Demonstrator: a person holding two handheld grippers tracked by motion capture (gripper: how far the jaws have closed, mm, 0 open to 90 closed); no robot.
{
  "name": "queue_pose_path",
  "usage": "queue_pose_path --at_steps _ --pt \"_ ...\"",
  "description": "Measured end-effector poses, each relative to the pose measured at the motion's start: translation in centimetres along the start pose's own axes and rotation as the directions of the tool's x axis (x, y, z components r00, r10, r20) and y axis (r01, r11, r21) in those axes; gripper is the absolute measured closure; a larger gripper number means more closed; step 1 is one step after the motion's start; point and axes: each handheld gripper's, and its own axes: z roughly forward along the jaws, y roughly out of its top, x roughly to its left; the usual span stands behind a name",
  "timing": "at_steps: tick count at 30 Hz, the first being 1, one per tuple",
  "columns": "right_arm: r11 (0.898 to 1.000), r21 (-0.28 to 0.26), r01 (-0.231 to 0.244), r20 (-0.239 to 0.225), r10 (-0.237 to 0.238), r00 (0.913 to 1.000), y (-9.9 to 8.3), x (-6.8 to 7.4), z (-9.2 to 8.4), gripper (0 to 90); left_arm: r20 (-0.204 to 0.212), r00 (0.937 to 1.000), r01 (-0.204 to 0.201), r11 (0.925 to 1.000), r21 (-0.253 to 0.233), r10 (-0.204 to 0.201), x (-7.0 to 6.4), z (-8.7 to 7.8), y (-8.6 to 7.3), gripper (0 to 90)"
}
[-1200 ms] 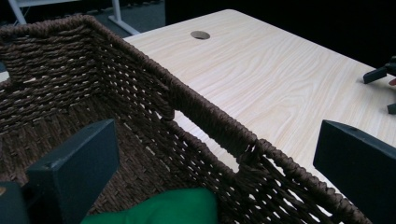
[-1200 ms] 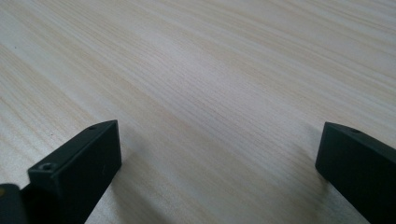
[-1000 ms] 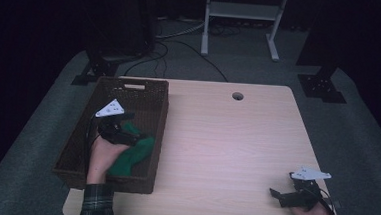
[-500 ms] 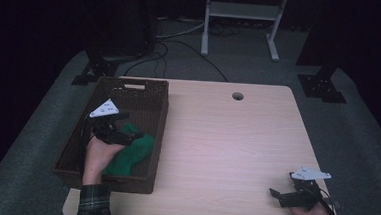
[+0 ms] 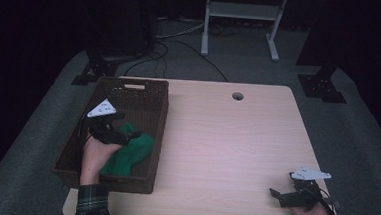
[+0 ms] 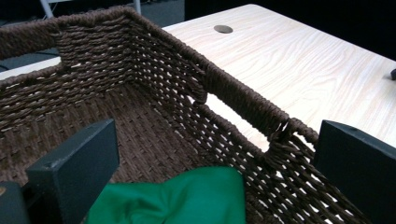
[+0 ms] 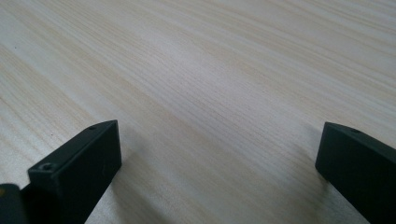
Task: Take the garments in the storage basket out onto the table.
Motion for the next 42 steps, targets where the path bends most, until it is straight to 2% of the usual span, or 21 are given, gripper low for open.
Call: queue_pose_path --at_steps 13,20,33,37,42 --pt "1.000 0.000 0.000 0.000 0.000 1.0000 0.0 0.0 0.0 0.0 -0.038 0.9992 -0.004 0.9998 0.021 0.005 0.5 -0.2 -0.4 0.0" --pt "1.000 0.000 -0.001 0.000 0.001 1.0000 0.0 0.0 0.0 0.0 -0.067 0.9977 0.006 0.9987 0.050 -0.003 0.7 0.0 -0.9 0.0" --pt "1.000 -0.001 -0.003 0.001 0.003 1.0000 0.0 0.0 0.0 0.0 -0.059 0.9982 0.019 0.9981 0.059 -0.015 0.8 0.2 -1.1 0.0" --pt "1.000 0.001 -0.003 0.003 0.003 1.0000 0.0 0.1 0.0 0.0 -0.068 0.9976 0.019 0.9968 0.077 -0.013 0.7 0.4 -1.2 0.0" --pt "1.000 0.000 -0.003 0.003 0.003 1.0000 0.0 0.1 0.0 0.0 -0.069 0.9972 0.036 0.9956 0.087 -0.030 0.8 0.6 -1.3 0.0"
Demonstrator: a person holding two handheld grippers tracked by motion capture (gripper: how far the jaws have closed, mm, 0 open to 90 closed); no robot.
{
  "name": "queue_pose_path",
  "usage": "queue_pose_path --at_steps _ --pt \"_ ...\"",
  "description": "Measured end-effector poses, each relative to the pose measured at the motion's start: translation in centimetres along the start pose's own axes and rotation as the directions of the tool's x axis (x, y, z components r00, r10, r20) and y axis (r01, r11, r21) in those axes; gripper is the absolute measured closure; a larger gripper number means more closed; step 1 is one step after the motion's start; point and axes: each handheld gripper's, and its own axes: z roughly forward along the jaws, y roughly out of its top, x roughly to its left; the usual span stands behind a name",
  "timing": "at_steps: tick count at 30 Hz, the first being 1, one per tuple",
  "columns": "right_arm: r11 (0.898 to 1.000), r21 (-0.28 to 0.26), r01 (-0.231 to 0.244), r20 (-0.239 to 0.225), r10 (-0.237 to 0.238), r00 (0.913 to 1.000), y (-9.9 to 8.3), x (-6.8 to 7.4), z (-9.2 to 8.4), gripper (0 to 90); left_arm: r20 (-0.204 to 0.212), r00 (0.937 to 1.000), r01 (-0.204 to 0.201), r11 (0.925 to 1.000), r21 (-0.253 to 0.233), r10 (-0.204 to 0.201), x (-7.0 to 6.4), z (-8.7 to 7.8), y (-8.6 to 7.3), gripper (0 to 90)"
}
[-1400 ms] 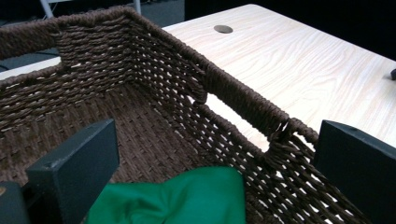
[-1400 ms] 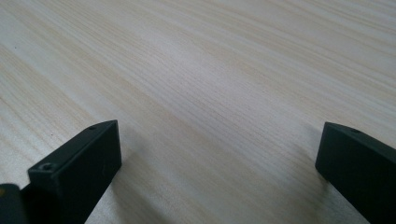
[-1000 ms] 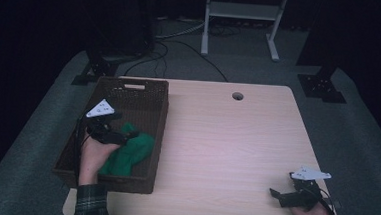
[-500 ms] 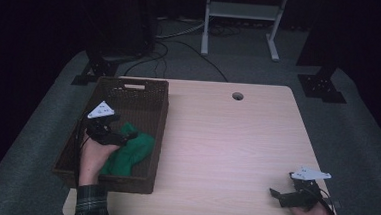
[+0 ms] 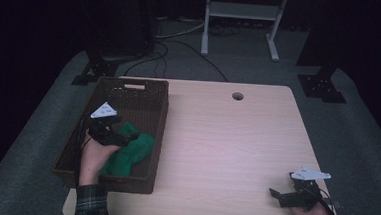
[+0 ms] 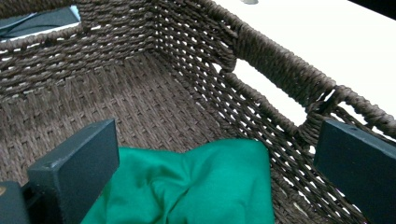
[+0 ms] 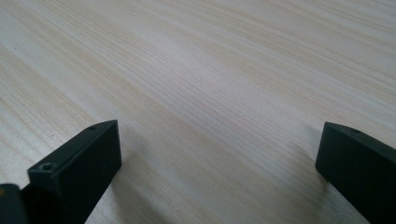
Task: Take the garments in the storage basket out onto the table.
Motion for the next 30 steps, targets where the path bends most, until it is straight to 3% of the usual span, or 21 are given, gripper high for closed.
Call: queue_pose_path --at_steps 16,30 --pt "1.000 0.000 -0.004 0.001 0.004 1.0000 0.03 0.04 0.02 0.0 0.002 1.0000 0.002 0.9997 0.026 -0.002 -0.01 0.44 -0.11 0.0" --pt "1.000 0.001 -0.002 0.000 0.002 1.0000 0.02 0.09 0.01 0.0 -0.046 0.9989 0.015 0.9938 0.110 -0.010 -0.01 0.94 -0.38 0.0"
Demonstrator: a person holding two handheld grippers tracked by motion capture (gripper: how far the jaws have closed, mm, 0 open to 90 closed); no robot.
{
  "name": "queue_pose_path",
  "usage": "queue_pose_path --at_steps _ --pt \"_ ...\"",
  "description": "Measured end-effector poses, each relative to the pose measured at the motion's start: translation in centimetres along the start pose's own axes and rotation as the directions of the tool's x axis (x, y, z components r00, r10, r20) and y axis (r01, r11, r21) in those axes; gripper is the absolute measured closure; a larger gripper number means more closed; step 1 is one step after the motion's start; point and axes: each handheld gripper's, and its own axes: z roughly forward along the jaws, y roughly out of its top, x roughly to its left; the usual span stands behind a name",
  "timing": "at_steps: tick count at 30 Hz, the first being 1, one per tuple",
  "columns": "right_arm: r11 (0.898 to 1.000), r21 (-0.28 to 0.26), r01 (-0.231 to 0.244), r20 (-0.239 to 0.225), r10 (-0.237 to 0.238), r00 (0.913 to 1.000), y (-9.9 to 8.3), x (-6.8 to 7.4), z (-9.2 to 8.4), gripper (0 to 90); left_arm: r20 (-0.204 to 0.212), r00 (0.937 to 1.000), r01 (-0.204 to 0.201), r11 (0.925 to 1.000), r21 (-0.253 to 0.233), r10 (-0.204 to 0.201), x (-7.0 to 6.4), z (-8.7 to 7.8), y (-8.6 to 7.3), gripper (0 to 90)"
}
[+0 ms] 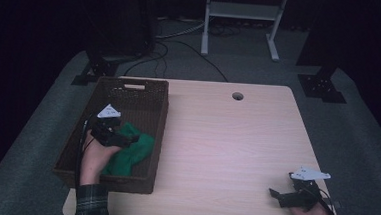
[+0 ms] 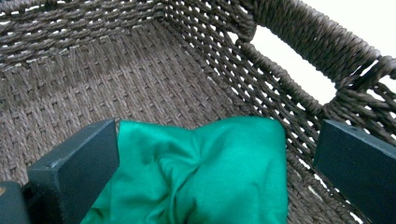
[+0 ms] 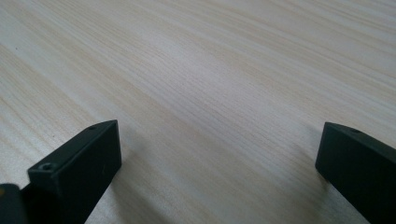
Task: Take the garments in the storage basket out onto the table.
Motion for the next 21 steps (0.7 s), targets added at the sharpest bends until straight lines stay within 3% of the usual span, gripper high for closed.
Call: queue_pose_path --at_steps 10,17,21 --pt "1.000 0.000 0.000 0.000 0.000 1.0000 0.00 0.01 0.00 0.0 0.003 1.0000 0.003 0.9997 0.026 -0.003 0.10 0.35 -0.13 0.0" --pt "1.000 0.000 0.000 0.000 0.000 1.0000 0.00 0.01 0.00 0.0 -0.010 0.9995 0.031 0.9981 0.054 -0.031 0.28 0.57 -0.29 0.4" --pt "1.000 0.000 0.000 0.000 0.000 1.0000 0.00 0.01 0.00 0.0 0.001 0.9997 0.023 0.9975 0.068 -0.023 0.21 0.74 -0.32 0.4"
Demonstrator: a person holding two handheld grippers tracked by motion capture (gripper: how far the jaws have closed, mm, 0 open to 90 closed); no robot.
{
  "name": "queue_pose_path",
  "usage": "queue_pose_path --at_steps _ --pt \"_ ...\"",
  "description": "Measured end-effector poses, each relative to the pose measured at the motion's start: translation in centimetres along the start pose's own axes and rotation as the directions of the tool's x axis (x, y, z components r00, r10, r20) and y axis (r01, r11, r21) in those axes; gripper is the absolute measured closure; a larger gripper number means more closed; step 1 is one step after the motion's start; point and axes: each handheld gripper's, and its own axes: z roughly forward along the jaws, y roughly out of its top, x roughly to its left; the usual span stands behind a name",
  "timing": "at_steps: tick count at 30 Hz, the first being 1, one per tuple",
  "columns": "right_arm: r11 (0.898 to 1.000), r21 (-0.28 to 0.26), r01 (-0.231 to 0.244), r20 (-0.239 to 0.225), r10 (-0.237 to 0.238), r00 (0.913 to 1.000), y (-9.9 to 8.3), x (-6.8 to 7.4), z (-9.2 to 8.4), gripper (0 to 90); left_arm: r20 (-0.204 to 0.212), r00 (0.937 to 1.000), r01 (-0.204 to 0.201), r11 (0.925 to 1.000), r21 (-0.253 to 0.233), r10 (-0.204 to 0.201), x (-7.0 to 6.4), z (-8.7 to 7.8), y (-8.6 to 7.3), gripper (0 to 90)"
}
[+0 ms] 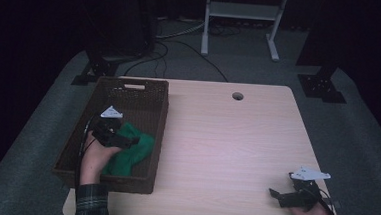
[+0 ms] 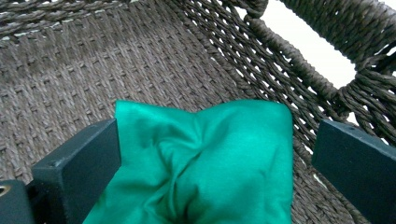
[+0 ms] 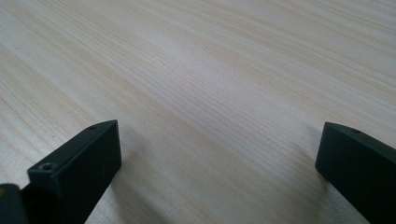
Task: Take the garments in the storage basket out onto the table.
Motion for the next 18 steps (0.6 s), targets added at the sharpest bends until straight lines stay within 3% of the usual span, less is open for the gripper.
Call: queue_pose_path --at_steps 18 --pt "1.000 0.000 0.001 0.000 -0.001 1.0000 0.00 0.00 0.00 0.0 -0.007 1.0000 0.007 0.9986 0.052 -0.006 0.00 0.35 -0.18 0.4"
